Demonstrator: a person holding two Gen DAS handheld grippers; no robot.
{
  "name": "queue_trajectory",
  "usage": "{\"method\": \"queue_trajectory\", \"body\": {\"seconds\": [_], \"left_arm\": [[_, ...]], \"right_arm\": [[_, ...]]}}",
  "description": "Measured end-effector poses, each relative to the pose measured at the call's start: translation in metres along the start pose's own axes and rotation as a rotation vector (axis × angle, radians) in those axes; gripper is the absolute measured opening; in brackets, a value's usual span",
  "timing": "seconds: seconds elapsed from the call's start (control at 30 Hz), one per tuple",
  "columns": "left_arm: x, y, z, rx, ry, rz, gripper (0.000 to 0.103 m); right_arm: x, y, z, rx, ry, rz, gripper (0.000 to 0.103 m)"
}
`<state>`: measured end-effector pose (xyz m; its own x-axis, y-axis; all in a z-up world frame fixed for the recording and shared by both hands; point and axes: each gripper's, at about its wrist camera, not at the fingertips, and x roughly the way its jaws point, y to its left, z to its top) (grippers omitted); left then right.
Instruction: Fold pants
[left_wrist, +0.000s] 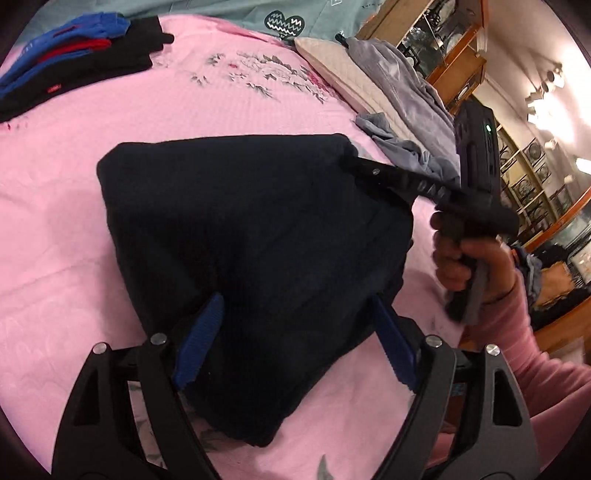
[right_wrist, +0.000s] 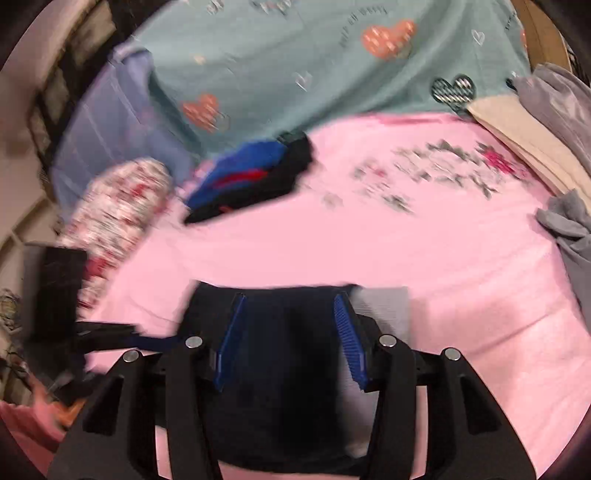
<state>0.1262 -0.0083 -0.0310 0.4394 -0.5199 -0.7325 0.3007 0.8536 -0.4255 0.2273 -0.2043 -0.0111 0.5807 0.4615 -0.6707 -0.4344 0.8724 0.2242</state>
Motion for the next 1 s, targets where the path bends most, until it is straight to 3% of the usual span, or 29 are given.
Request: {"method": "queue_trajectory", "body": {"seconds": [0.03,0.07,0.13,0.23,0.3,0.37,0.47,0.5,0.53,0.57,0.6,0.67,0.8,0.9,1.0], "left_arm": [[-0.004,-0.002,0.0,0.008,-0.003,0.015,0.082],[-0.01,-0.004,0.0,0.007,-0.011,0.022,0.083],[-0.028,-0.007,0.004,-0.003,-0.053,0.013,0.083],[-0.045,-0.015,0.01,0.016,-0.114,0.032,0.083],[-0.042,-0.019,0.009,0.025,-0.12,0.027,0.084],[-0.025,-0.019,0.005,0.009,-0.071,-0.001,0.084],[-0.004,-0.016,-0.008,-0.005,0.0,-0.001,0.084],[-0.003,-0.02,-0.014,0.019,-0.01,0.025,0.084],[-0.006,-0.026,-0.019,0.056,-0.012,0.054,0.084],[-0.01,-0.029,-0.02,0.075,-0.013,0.066,0.085],[-0.016,-0.031,-0.021,0.08,-0.016,0.068,0.085],[-0.027,-0.031,-0.022,0.077,-0.026,0.063,0.085],[-0.058,-0.008,-0.017,-0.024,-0.105,0.12,0.088],[-0.069,0.018,-0.018,-0.128,-0.115,0.188,0.088],[-0.071,0.036,-0.02,-0.223,-0.1,0.219,0.088]], "right_arm": [[0.009,-0.015,-0.006,-0.002,0.025,-0.072,0.043],[0.015,-0.028,-0.01,0.042,0.054,-0.028,0.049],[0.011,-0.042,-0.012,0.149,0.071,0.056,0.049],[-0.025,-0.019,-0.009,0.066,-0.032,0.023,0.049],[-0.051,-0.004,-0.011,0.026,-0.089,0.099,0.049],[-0.068,0.013,-0.014,-0.022,-0.108,0.198,0.049],[-0.059,0.022,-0.023,-0.035,-0.014,0.359,0.049],[-0.052,0.021,-0.029,-0.033,0.026,0.36,0.049],[-0.04,0.014,-0.038,-0.03,0.082,0.275,0.049],[-0.028,0.003,-0.048,-0.014,0.134,0.224,0.042],[-0.024,-0.006,-0.054,0.013,0.147,0.246,0.032],[-0.031,-0.02,-0.06,0.071,0.128,0.295,0.027],[-0.056,-0.004,-0.057,0.01,0.075,0.218,0.031],[-0.079,0.022,-0.063,-0.118,0.002,0.18,0.034],[-0.091,0.051,-0.072,-0.247,-0.032,0.245,0.038]]}}
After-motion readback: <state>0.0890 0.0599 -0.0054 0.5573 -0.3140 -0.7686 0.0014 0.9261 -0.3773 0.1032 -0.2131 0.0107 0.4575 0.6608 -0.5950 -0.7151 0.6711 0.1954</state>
